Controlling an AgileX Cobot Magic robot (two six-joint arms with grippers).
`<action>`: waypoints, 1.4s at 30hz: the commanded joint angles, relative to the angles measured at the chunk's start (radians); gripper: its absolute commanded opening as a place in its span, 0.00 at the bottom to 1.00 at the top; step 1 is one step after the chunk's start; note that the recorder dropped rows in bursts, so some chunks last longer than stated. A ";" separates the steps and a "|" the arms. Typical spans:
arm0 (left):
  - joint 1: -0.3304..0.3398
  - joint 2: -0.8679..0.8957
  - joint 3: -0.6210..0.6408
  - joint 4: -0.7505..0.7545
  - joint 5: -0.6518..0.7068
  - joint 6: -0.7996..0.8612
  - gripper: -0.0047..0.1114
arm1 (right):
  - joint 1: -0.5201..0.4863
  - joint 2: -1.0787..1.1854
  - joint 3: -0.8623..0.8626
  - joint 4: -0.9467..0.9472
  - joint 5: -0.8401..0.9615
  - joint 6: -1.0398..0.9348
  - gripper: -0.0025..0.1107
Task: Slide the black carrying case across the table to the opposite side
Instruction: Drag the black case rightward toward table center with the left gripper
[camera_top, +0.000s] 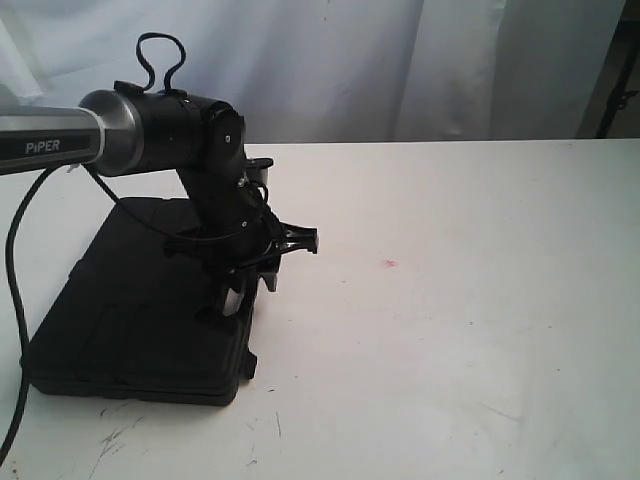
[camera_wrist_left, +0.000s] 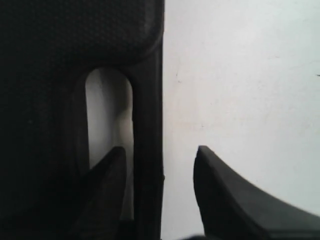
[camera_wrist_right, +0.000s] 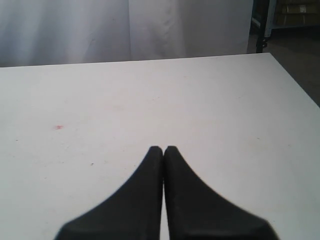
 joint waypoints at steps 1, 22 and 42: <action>-0.003 -0.001 -0.004 0.000 -0.022 -0.008 0.41 | -0.005 -0.006 0.004 0.004 -0.002 -0.006 0.02; -0.003 0.032 -0.004 0.027 -0.048 -0.001 0.41 | -0.005 -0.006 0.004 0.004 -0.002 -0.006 0.02; -0.030 0.032 -0.004 -0.139 -0.148 -0.029 0.04 | -0.005 -0.006 0.004 0.004 -0.002 -0.006 0.02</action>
